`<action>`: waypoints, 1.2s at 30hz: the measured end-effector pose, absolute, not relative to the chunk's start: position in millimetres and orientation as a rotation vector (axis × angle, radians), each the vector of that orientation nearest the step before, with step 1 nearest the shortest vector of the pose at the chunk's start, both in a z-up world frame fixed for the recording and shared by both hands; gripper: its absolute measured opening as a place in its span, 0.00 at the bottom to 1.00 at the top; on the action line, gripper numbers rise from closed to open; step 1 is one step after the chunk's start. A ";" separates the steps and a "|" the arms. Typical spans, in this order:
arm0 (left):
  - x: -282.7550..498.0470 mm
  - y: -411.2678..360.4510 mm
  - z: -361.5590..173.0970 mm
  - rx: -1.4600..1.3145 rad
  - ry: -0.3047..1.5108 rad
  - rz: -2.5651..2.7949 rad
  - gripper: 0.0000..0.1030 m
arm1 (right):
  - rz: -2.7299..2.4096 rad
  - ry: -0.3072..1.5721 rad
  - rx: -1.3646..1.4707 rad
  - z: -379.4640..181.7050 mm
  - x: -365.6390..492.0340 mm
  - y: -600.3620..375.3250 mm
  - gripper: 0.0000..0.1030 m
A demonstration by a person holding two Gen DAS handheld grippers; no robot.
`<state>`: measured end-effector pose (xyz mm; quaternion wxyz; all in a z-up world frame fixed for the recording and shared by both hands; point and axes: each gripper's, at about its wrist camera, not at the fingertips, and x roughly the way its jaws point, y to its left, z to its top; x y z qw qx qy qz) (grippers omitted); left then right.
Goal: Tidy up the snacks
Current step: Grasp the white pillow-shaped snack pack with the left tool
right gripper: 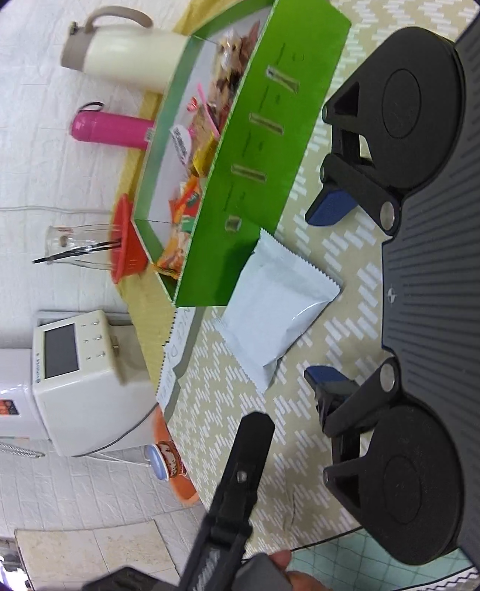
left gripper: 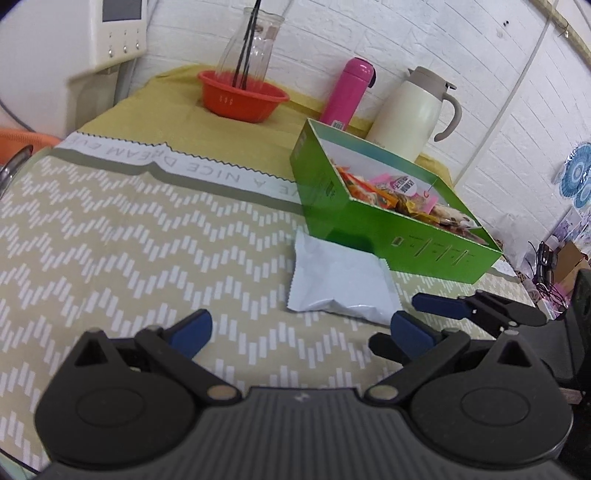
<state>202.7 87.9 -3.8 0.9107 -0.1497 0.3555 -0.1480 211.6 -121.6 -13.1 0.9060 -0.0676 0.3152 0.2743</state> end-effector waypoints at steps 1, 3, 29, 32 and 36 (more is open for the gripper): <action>201.6 88.2 -2.6 -0.305 0.730 -0.309 1.00 | 0.567 0.660 -0.134 -14.6 210.8 -119.5 0.84; 200.7 89.4 -1.2 -0.294 0.721 -0.318 1.00 | 0.577 0.649 -0.160 -15.1 200.5 -113.0 0.56; 215.1 102.7 -9.1 -0.394 0.770 -0.363 1.00 | 0.725 0.571 -0.356 -14.1 204.4 -85.6 0.99; 212.2 92.9 -10.9 -0.361 0.781 -0.398 1.00 | 0.780 0.555 -0.406 -12.0 174.6 -98.2 0.99; 200.0 74.7 -13.9 -0.301 0.812 -0.482 0.98 | 0.794 0.542 -0.414 -10.8 141.8 -119.8 1.00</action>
